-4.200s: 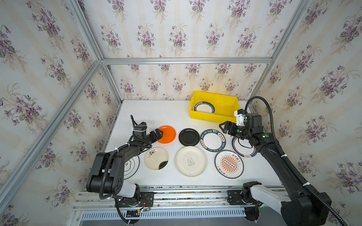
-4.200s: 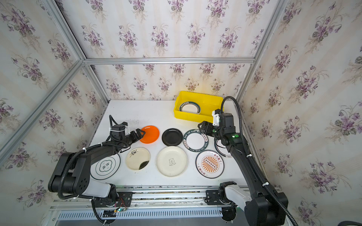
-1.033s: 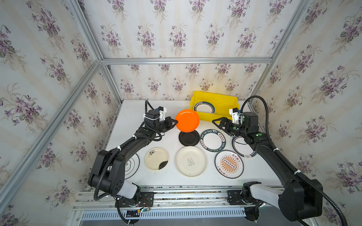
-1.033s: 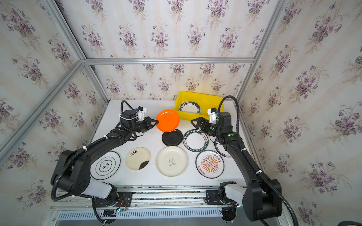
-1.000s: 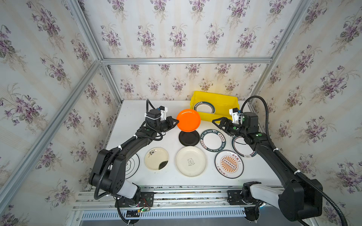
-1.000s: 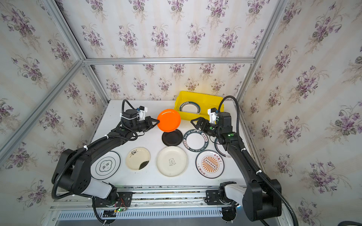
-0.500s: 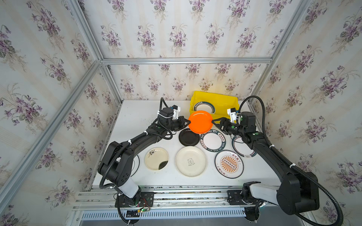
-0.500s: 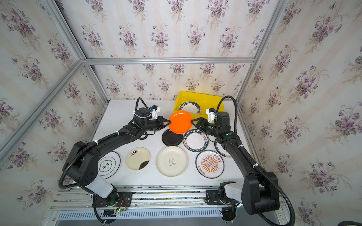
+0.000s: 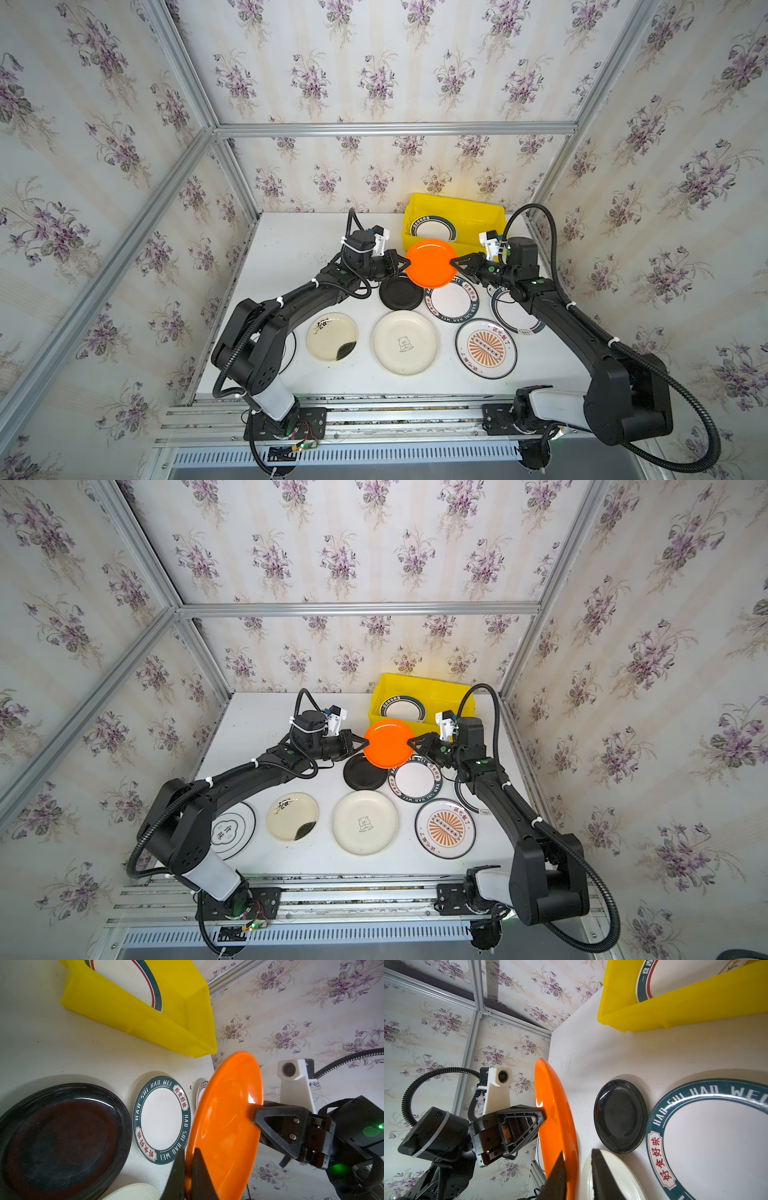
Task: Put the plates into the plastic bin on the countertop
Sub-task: 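Lift the orange plate toward right gripper while right gripper reaches for it, then close right gripper on the orange plate rim while left gripper releases, then carry the orange plate with right gripper into the yellow bin while left arm draws back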
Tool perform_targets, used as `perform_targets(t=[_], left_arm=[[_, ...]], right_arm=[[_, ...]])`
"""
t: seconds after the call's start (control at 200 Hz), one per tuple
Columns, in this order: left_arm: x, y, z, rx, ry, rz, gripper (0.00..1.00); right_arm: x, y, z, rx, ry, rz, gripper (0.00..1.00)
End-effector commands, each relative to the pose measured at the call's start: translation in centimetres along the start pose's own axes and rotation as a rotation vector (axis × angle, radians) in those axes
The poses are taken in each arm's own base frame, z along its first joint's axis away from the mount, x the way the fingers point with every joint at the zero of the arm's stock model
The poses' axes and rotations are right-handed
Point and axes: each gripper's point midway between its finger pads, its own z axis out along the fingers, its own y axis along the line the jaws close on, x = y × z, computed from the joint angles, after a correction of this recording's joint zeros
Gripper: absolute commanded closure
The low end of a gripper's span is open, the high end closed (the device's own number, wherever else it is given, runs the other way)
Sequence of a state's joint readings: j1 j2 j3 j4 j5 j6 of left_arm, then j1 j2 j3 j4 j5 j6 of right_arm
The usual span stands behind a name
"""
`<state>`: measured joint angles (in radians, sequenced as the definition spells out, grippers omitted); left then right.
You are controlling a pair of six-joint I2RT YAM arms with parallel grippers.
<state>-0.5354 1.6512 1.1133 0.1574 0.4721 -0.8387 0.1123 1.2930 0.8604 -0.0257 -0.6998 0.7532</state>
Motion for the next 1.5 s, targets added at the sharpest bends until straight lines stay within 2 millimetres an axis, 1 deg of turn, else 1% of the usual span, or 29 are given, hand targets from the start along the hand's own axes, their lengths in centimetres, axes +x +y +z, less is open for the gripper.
perform_targets(t=[0.0,0.035,0.065,0.095,0.11,0.15,0.18,0.195,0.24,0.25,0.255,0.27,0.375,0.49,0.735,0.985,1.119,1.254,1.324,1.494], left_arm=[[-0.2,-0.8,0.0,0.029,-0.008,0.026,1.0],[-0.2,-0.8,0.0,0.028,-0.008,0.027,1.0],[-0.2,-0.7,0.0,0.028,-0.01,0.026,1.0],[-0.1,-0.9,0.0,0.033,-0.006,0.031,0.93],[-0.2,-1.0,0.0,0.036,-0.006,0.036,0.86],[-0.3,-1.3,0.0,0.047,-0.008,0.049,0.6],[-0.3,-1.4,-0.1,0.056,-0.011,0.054,0.47],[-0.3,-1.5,-0.2,0.06,-0.014,0.056,0.39],[-0.3,-1.5,-0.3,0.063,-0.026,0.064,0.21],[-0.3,-1.4,-0.4,0.062,-0.028,0.065,0.08],[-0.4,-1.4,-0.4,0.064,-0.03,0.066,0.04],[-0.4,-1.5,-0.4,0.066,-0.034,0.07,0.01],[-0.5,-1.7,-0.9,0.089,-0.046,0.082,0.0],[-0.6,-1.3,-1.2,0.094,-0.04,0.071,0.0],[-1.3,0.5,-2.5,0.067,-0.066,0.052,0.0],[-1.9,1.7,-4.2,0.014,-0.108,0.057,0.0],[-2.4,2.5,-5.8,-0.041,-0.153,0.075,0.0],[-3.1,3.4,-7.9,-0.11,-0.208,0.099,0.0],[-3.6,3.9,-9.3,-0.137,-0.246,0.101,0.0],[-4.2,5.7,-13.0,-0.203,-0.347,0.092,0.0]], right_arm=[[-0.5,0.2,0.1,-0.009,-0.021,-0.024,0.94],[-0.6,0.2,0.1,-0.004,-0.024,-0.025,1.0],[-0.6,0.1,0.0,0.001,-0.026,-0.022,1.0],[-0.6,-0.1,0.0,0.009,-0.027,-0.022,1.0],[-0.6,-0.1,0.0,0.013,-0.027,-0.022,1.0],[-0.6,-0.4,-0.1,0.029,-0.029,-0.019,1.0],[-0.5,-0.6,-0.1,0.042,-0.029,-0.018,1.0],[-0.5,-0.7,-0.2,0.048,-0.031,-0.018,1.0],[-0.5,-0.9,-0.2,0.063,-0.036,-0.014,1.0],[-0.5,-1.0,-0.3,0.066,-0.037,-0.013,1.0],[-0.5,-1.0,-0.3,0.068,-0.038,-0.012,1.0],[-0.6,-1.1,-0.3,0.072,-0.041,-0.012,1.0],[-0.8,-1.2,-0.7,0.092,-0.062,-0.014,1.0],[-1.0,-1.6,-1.4,0.14,-0.096,-0.022,1.0],[-1.2,-2.1,-3.2,0.21,-0.159,-0.065,1.0],[-1.4,-2.2,-3.4,0.231,-0.165,-0.083,1.0],[-1.8,-1.8,-3.4,0.229,-0.169,-0.097,1.0],[-2.4,-1.4,-3.3,0.225,-0.169,-0.111,1.0],[-2.6,-1.2,-3.3,0.224,-0.172,-0.119,1.0],[-3.5,-1.0,-3.0,0.232,-0.181,-0.133,1.0]])
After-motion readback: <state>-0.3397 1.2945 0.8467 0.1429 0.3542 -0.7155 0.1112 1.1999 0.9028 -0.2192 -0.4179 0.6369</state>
